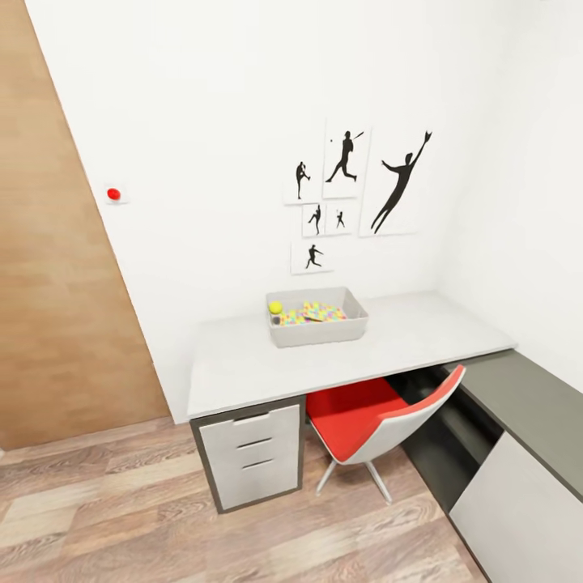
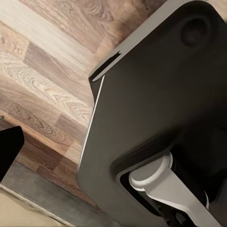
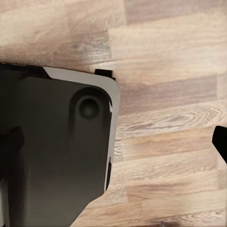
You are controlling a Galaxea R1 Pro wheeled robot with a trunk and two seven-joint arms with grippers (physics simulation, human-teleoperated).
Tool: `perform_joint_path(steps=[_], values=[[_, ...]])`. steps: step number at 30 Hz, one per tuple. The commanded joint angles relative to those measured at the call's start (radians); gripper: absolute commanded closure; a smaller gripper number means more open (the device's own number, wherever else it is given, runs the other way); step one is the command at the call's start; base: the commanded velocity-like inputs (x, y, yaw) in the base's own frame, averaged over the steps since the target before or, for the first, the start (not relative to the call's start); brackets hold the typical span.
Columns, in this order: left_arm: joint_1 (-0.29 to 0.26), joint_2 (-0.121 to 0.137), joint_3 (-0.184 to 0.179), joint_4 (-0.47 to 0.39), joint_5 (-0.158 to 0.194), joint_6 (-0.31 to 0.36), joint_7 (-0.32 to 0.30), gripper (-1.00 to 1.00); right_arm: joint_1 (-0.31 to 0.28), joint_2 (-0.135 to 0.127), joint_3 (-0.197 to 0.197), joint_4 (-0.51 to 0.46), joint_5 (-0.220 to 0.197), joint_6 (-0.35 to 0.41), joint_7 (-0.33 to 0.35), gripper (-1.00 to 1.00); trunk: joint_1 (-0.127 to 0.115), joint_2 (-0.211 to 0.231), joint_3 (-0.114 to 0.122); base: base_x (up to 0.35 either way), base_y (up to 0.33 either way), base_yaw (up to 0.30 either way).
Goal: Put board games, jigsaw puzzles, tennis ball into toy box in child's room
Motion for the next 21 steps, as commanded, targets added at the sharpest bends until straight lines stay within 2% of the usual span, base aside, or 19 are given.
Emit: perform_joint_path(steps=[1,21], values=[[0.000,0.000,-0.005,-0.002,0.010,0.005,0.005,-1.00,-0.001,0.000,-0.009,0.000,0.009,-0.007,0.004,-1.00,0.001,-0.002,-0.001,0.000,0.000,0.110],[0.000,0.000,-0.005,-0.002,0.010,0.005,0.005,-1.00,0.002,0.000,-0.013,0.000,-0.003,-0.034,0.004,-1.00,0.001,-0.002,0.005,0.000,0.000,0.018]])
